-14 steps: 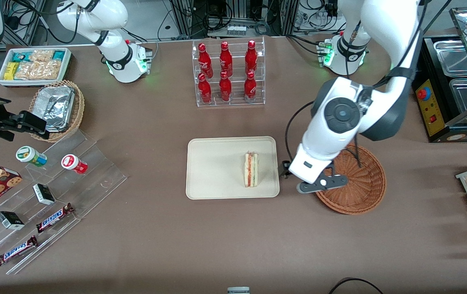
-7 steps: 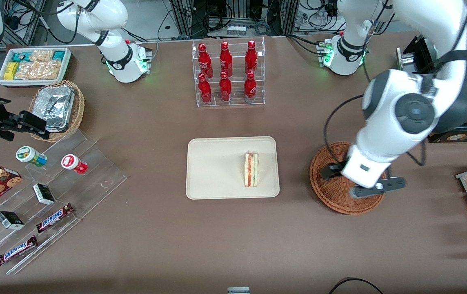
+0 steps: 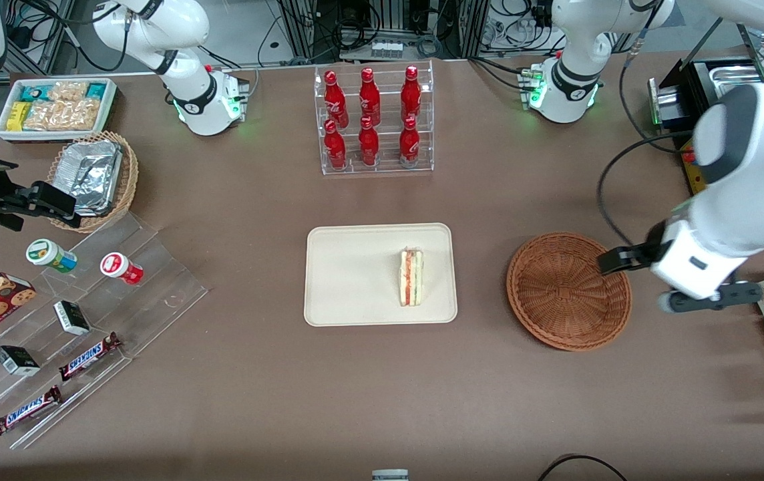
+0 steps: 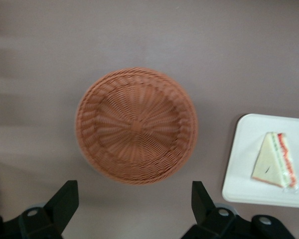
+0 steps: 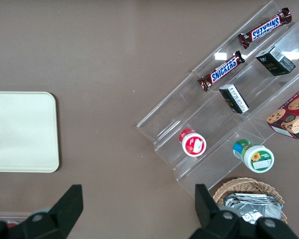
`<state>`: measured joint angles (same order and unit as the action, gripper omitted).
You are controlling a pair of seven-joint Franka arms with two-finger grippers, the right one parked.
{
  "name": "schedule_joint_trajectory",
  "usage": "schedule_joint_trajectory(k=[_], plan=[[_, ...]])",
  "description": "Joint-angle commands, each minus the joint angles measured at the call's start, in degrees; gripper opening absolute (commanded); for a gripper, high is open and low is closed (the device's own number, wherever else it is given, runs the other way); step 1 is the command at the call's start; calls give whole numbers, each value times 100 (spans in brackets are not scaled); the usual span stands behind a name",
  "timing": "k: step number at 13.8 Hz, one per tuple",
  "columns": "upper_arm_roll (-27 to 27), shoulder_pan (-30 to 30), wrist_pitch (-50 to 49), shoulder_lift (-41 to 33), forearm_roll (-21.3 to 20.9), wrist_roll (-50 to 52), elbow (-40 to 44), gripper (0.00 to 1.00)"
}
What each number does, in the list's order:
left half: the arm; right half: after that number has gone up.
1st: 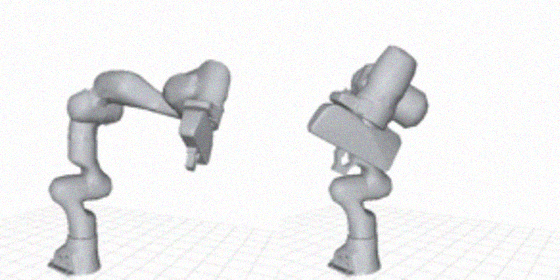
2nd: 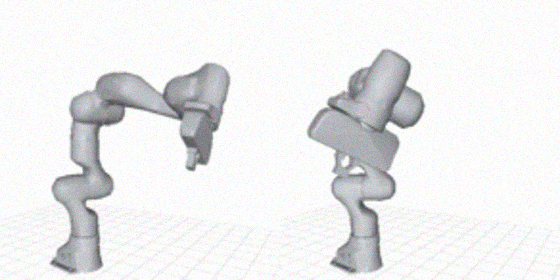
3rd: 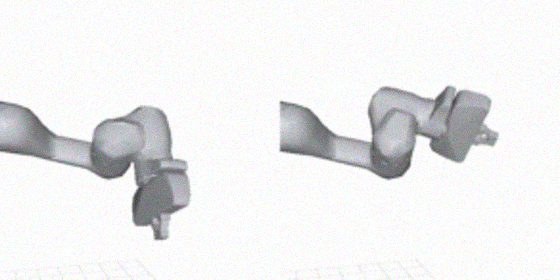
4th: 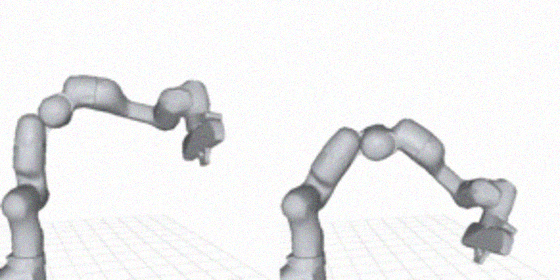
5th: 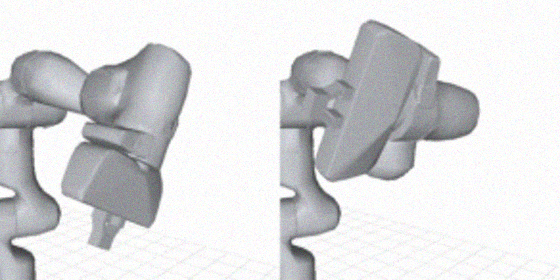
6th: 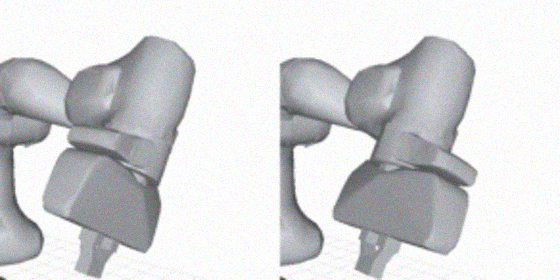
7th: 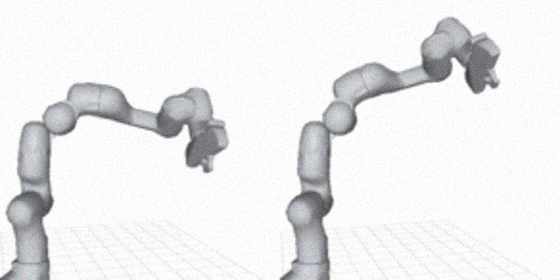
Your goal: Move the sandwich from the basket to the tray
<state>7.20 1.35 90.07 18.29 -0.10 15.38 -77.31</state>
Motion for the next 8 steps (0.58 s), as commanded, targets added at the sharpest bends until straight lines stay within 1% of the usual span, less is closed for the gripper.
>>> schedule_joint_trajectory(k=[1,4,6,8], plan=[[62,-222,-446,-211,89,-246,111,100],[62,-363,-770,-571,80,-720,-65,100],[54,-363,-1008,-800,37,-730,-196,100],[54,-354,-1141,-1107,28,-712,-564,100]])
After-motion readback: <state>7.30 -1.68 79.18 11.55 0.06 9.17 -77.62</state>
